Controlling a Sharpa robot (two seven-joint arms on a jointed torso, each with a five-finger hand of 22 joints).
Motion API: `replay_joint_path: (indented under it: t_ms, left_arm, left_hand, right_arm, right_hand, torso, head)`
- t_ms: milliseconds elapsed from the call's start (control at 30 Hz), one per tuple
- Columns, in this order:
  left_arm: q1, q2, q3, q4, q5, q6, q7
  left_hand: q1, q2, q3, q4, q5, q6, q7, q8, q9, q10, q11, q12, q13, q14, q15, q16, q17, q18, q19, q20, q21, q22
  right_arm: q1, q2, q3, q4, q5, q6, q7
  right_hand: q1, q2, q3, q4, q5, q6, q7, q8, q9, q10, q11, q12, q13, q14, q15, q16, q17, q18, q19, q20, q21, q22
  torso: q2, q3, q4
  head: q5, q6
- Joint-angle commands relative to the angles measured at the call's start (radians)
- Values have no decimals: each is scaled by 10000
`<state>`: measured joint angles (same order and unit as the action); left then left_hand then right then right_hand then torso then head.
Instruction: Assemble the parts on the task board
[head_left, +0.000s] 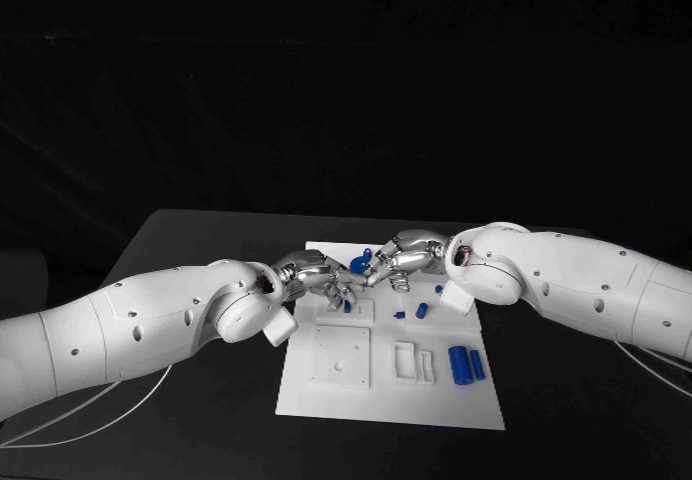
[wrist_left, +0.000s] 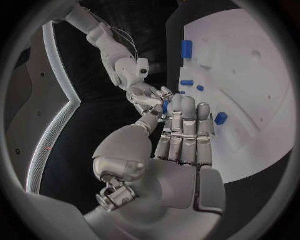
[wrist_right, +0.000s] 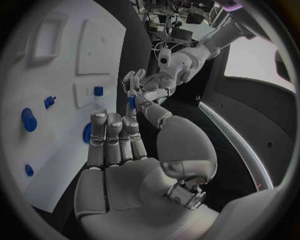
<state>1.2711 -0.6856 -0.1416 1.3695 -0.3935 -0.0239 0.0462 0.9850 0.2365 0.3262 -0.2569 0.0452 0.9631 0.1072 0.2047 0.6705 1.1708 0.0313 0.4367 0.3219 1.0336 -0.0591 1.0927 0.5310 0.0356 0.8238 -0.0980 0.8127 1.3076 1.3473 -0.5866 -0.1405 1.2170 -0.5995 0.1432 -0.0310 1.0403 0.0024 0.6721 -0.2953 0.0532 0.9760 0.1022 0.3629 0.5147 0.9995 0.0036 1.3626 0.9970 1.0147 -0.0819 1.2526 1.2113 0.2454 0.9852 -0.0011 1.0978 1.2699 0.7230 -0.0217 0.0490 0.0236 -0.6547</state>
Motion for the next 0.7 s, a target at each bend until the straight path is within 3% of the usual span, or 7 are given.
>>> replay_joint_path:
  t_ms: [33, 100, 167, 267, 400, 500, 700]
  left_arm:
    - [55, 49, 62, 58, 226, 113, 513]
    - [55, 51, 62, 61, 176, 140, 519]
    - [55, 52, 62, 63, 135, 172, 555]
    - [55, 52, 62, 69, 122, 102, 584]
    - [55, 44, 62, 67, 122, 50, 596]
    - [55, 42, 62, 67, 122, 59, 606]
    - [55, 40, 62, 70, 122, 65, 604]
  left_hand:
    - [30, 82, 20, -70, 40, 75, 27, 47, 18, 80, 8, -82, -12, -45, -20, -63, 17, -38, -57, -578, -60, 155]
    - [6, -127, 488, 110, 36, 76, 52, 60, 0, 120, 22, -180, -19, -28, -14, -75, 25, -63, 2, -568, -87, 148]
    - [-8, -179, 684, 146, 40, 100, 60, 84, 2, 168, 16, -202, -8, -28, -15, -80, 31, -60, 10, -577, -92, 160]
    - [-64, -239, 922, 183, 39, 113, 70, 112, 6, 204, 16, -244, 6, -27, -14, -82, 43, -65, 18, -578, -88, 179]
    - [-109, -332, 1209, 203, 40, 134, 84, 148, 15, 252, 13, -275, 32, -21, -16, -80, 58, -67, 34, -582, -74, 194]
    - [-155, -433, 1509, 226, 37, 161, 106, 187, 25, 300, 11, -292, 65, -16, -18, -78, 72, -68, 50, -585, -60, 198]
    - [-213, -493, 1731, 243, 39, 167, 114, 211, 31, 324, 11, -310, 91, -13, -18, -76, 83, -70, 60, -586, -46, 202]
  right_arm:
    - [-52, 28, -32, 50, 346, 43, 29]
    - [-52, 22, -32, 32, 445, 41, 51]
    - [-52, 20, -32, 23, 498, -36, 52]
    - [-52, 18, -32, -21, 679, -14, 55]
    - [-51, 24, -32, -62, 745, -44, 82]
    - [-51, 17, -32, -80, 746, -19, 67]
    - [-51, 25, -33, -106, 760, -40, 53]
  right_hand:
    - [-41, -16, 65, 59, -27, -145, 159, -145, -61, -104, 59, -94, -74, -87, 10, -80, -60, 164, -104, 5, 15, -28]
    - [-206, -117, 16, 95, 2, -451, 290, -346, -136, -156, 192, -173, -149, -128, 76, -132, -126, 164, -139, 58, -8, -55]
    - [-417, -214, -111, 93, 330, -673, 422, -499, -192, -264, 315, -249, -223, -188, 189, -190, -199, 164, -184, 114, -27, -79]
    - [-622, -303, -253, 111, 498, -869, 505, -635, -237, -389, 398, -322, -309, -286, 272, -261, -283, 164, -289, 178, -93, -125]
    - [-1169, -503, -865, 113, 981, -1328, 686, -905, -349, -608, 573, -495, -508, -493, 430, -396, -425, 164, -479, 293, -205, -190]
    - [-1318, -500, -1354, 55, 1133, -1468, 749, -988, -406, -673, 631, -497, -613, -563, 491, -402, -499, 164, -566, 324, -254, -232]
    - [-1304, -484, -1721, 78, 1352, -1540, 784, -1038, -469, -772, 665, -486, -752, -654, 528, -403, -600, 164, -646, 354, -318, -299]
  torso:
    - [1, 1, 2]
    - [1, -2, 0]
    - [1, 2, 2]
    - [-1, -2, 2]
    - [2, 0, 2]
    - [3, 1, 2]
    - [1, 0, 2]
  head:
    - [3, -6]
    - [8, -11]
    - [12, -10]
    - [16, -9]
    - [26, -8]
    - [23, -6]
    - [24, 2]
